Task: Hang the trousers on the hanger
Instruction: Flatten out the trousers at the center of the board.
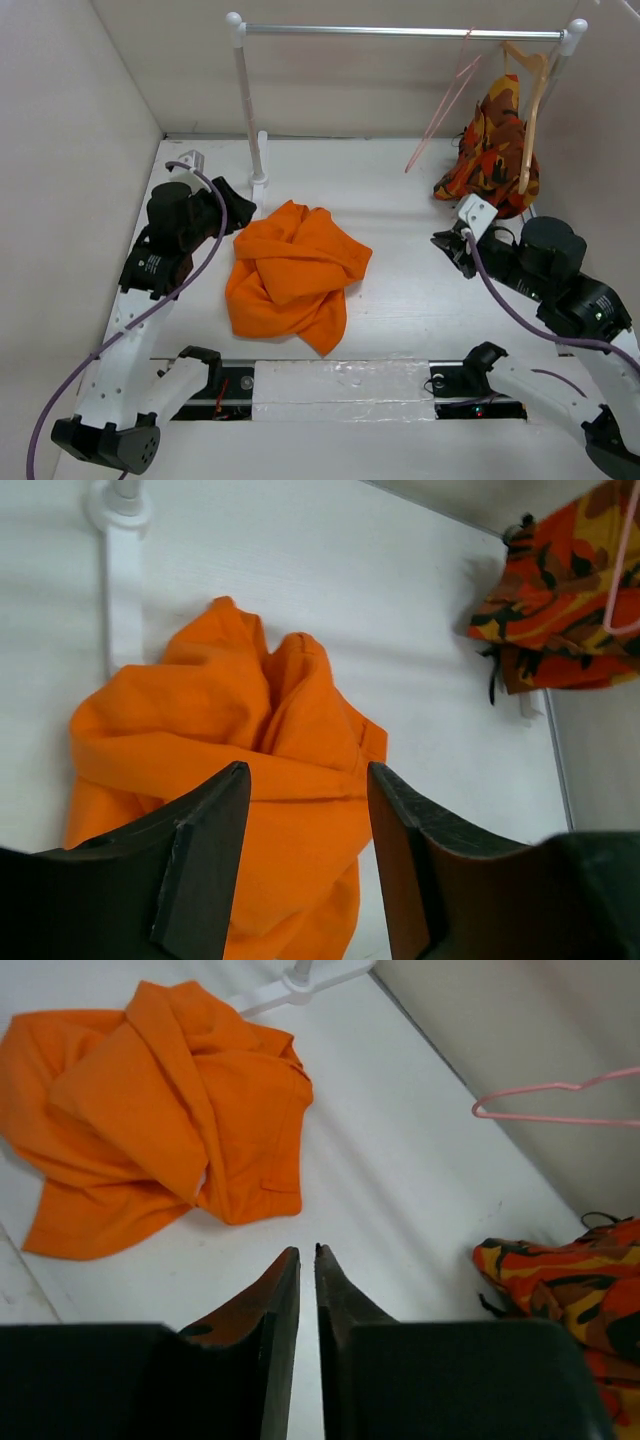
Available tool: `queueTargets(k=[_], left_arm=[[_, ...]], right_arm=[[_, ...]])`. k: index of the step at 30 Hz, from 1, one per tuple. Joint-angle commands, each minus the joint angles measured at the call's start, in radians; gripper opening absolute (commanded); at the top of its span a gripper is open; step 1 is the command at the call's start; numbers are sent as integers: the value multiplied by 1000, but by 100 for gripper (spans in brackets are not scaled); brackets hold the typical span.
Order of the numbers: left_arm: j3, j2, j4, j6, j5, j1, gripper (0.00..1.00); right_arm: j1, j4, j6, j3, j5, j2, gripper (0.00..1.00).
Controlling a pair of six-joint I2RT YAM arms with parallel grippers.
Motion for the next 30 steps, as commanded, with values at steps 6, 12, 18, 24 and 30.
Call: queueTargets(k=[6,12,18,24,30], left_arm=[[78,-1,-187,-108,-411,6,45],[-89,38,-217,-194,-339,6,50],[-241,-46,-236,-252,-224,6,78],[-372,-129,-275,-355,-187,6,85],[-478,-178,-215,-461,-121,6,89]], right_arm=[[9,18,21,-113,-65,4,0],[41,226,43,-336,-125,77,21],[74,387,-17,-414,-152,212,81],[74,412,-106,-396,-192,356,87],[83,460,-168,-353,-215,471,89]])
